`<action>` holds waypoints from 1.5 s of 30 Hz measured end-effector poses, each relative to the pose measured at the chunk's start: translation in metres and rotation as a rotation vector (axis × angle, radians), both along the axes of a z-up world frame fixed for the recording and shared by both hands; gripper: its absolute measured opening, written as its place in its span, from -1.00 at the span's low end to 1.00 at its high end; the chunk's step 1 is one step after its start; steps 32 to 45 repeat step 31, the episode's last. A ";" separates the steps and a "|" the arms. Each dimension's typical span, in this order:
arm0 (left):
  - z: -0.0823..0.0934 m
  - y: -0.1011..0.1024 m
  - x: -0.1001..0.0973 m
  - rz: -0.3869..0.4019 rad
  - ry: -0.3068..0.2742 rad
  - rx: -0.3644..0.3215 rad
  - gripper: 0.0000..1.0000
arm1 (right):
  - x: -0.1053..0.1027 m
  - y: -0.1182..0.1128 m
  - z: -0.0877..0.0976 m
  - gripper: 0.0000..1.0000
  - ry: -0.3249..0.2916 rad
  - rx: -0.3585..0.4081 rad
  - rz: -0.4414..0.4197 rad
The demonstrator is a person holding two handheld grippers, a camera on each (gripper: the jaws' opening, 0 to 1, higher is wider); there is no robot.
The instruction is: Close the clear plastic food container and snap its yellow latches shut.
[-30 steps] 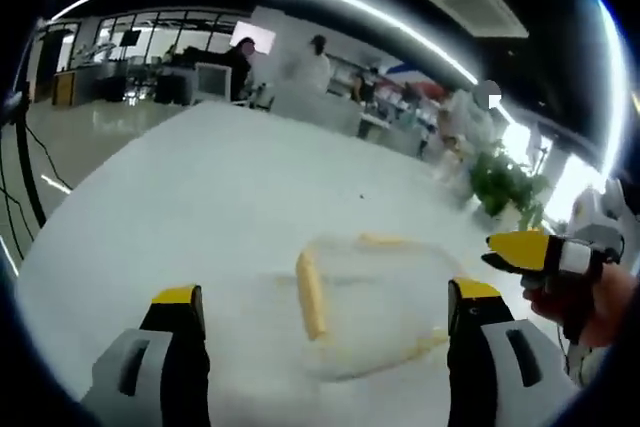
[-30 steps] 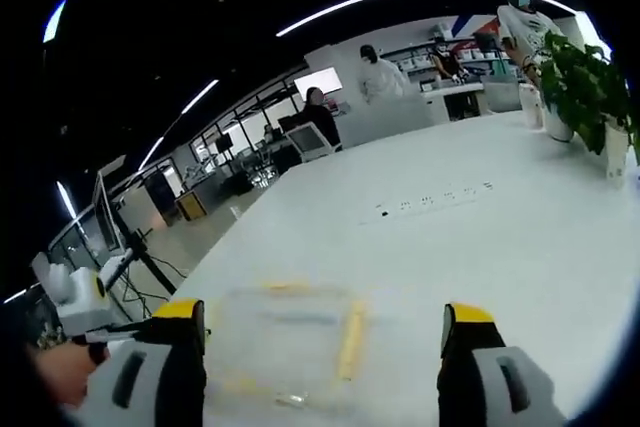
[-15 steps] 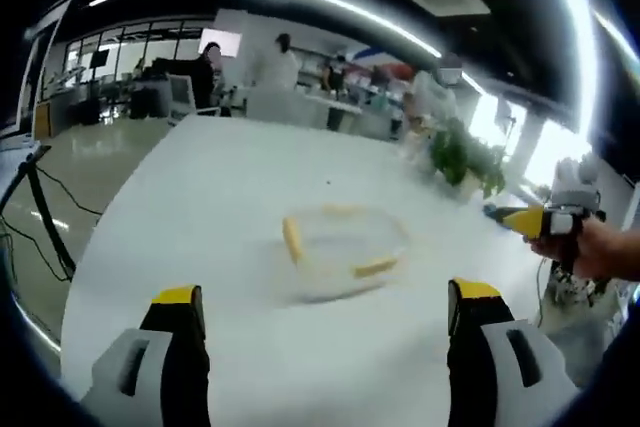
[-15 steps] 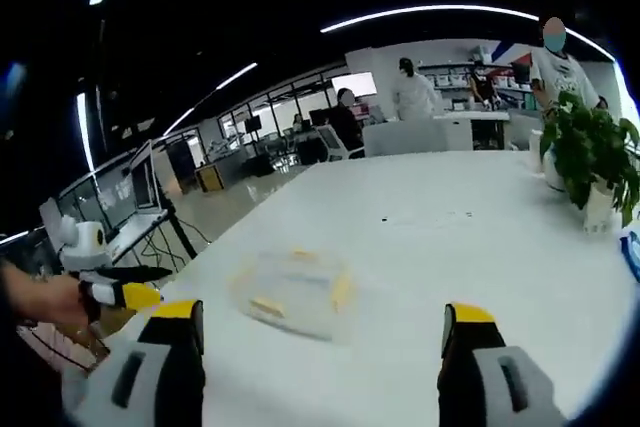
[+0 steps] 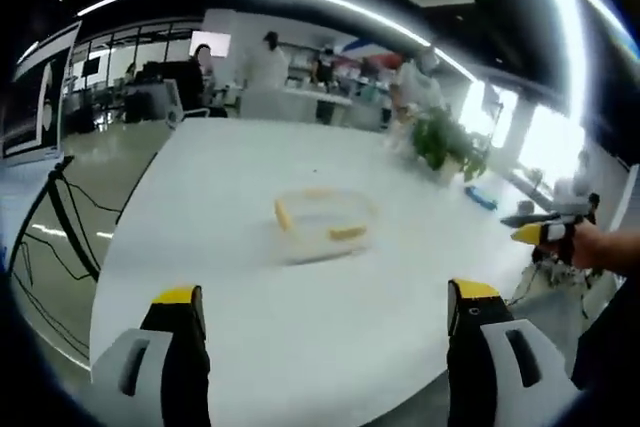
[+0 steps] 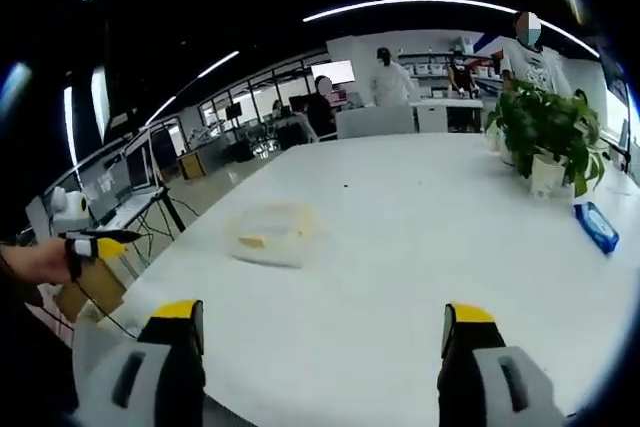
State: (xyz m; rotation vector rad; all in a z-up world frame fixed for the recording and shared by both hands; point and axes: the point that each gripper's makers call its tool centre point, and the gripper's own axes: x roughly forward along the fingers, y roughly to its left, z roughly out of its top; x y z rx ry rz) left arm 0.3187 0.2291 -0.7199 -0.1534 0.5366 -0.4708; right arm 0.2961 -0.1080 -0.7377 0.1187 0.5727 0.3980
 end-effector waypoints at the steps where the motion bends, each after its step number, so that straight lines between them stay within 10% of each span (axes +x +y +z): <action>1: -0.003 0.000 -0.006 -0.015 0.020 0.010 0.98 | -0.006 -0.002 -0.002 0.99 0.008 -0.010 0.005; 11: -0.010 0.013 -0.029 -0.032 0.043 0.123 0.98 | -0.024 -0.005 -0.007 1.00 0.029 -0.005 -0.002; 45: -0.017 0.010 -0.032 -0.036 0.059 0.078 0.98 | -0.035 0.001 -0.016 1.00 0.058 -0.008 -0.005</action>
